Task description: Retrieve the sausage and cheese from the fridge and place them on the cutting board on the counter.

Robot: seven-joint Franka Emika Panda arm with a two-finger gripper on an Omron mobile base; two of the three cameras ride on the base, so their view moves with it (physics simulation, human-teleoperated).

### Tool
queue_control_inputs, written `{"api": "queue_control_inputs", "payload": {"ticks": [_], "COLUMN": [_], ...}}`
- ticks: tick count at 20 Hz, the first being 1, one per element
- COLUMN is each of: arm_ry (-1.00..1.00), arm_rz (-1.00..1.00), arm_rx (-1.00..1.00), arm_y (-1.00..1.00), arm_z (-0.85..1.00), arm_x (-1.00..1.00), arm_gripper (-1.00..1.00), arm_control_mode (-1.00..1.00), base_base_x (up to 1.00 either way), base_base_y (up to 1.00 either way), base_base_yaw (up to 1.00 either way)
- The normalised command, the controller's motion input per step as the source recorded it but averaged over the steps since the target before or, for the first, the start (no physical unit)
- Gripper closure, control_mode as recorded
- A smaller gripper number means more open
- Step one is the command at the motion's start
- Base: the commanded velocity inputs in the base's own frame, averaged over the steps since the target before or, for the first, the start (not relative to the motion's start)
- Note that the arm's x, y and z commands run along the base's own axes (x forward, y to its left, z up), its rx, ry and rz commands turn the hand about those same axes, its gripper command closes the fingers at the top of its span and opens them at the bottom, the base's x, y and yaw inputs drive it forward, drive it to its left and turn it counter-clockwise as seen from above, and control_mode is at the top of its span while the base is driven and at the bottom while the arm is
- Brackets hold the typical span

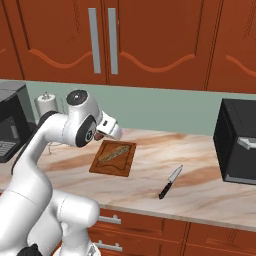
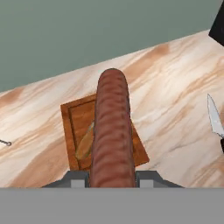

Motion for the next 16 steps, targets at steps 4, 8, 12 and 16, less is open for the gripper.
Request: {"api": "queue_control_inputs", "payload": {"ticks": [4,8,12,16], "arm_ry": [0.18,0.2,0.2,0.07], "arm_rz": [-0.36,-0.35,-0.18,-0.03], "arm_rx": [0.0,0.01,0.06,0.14], "arm_y": [0.0,-0.01,-0.08,-0.13], "arm_z": [-0.52,-0.5,-0.48,-0.45], "arm_x": [0.0,0.24,0.38,0.39], "arm_gripper": [1.0,1.0,1.0,1.0], "arm_control_mode": [-1.0,-1.0,-1.0,-1.0], "base_base_x": [0.0,0.0,0.0,0.0], "base_base_y": [0.0,0.0,0.0,0.0], "base_base_yaw": [0.0,0.0,0.0,0.0]}}
